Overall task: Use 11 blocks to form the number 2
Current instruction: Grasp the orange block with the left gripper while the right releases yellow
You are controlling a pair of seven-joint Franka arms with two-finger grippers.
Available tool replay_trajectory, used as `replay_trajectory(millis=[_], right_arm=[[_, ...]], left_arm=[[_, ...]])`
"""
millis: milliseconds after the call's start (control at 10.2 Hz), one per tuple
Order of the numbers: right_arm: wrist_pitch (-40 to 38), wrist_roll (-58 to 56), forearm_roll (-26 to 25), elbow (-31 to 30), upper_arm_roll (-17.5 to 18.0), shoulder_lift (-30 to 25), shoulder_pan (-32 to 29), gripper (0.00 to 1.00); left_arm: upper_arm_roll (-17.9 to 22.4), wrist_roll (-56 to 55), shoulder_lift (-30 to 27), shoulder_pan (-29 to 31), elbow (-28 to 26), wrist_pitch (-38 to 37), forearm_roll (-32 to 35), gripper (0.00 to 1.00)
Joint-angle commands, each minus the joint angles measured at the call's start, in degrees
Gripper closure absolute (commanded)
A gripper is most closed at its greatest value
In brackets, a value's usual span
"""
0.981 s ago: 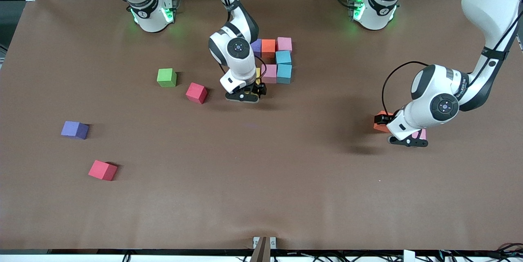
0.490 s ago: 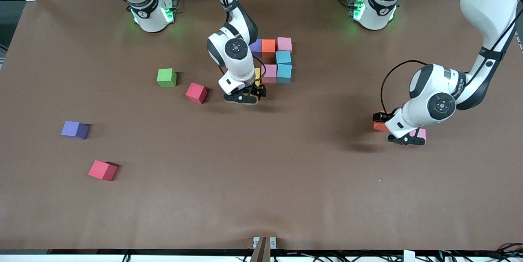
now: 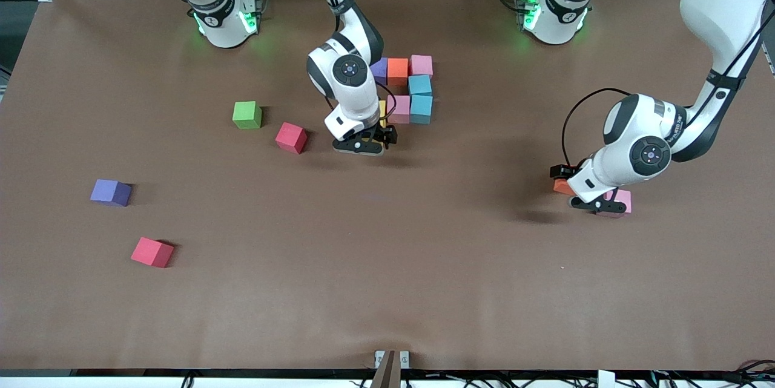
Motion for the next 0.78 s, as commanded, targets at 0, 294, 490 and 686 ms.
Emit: replay_trajectory(millis=[0,294,490,686], right_arm=[[-9.45,-2.89,0.16,5.43,1.34,-0.94,-2.64,0.0],[-12.72,-7.72,0.16,5.54,1.34,-3.74,-4.39,0.0],[-15.88,-12.19,0.16,4.84,1.34,-7.42,-6.76,0.0],[-20.01,-18.86,0.16,4.75,1.34,-10.51,-9.92,0.0]], left_arm=[[-0.38,0.44,0.61,0.61,-0.52,1.23,2.42,0.0],[-0.38,-0.09,1.05,0.61,-0.52,1.31,2.42,0.27],[-0.38,-0.88,1.05,0.53,-0.44,1.31,2.42,0.5],[-0.56,-3.59,0.88,0.09,0.0,1.14,2.07,0.52]])
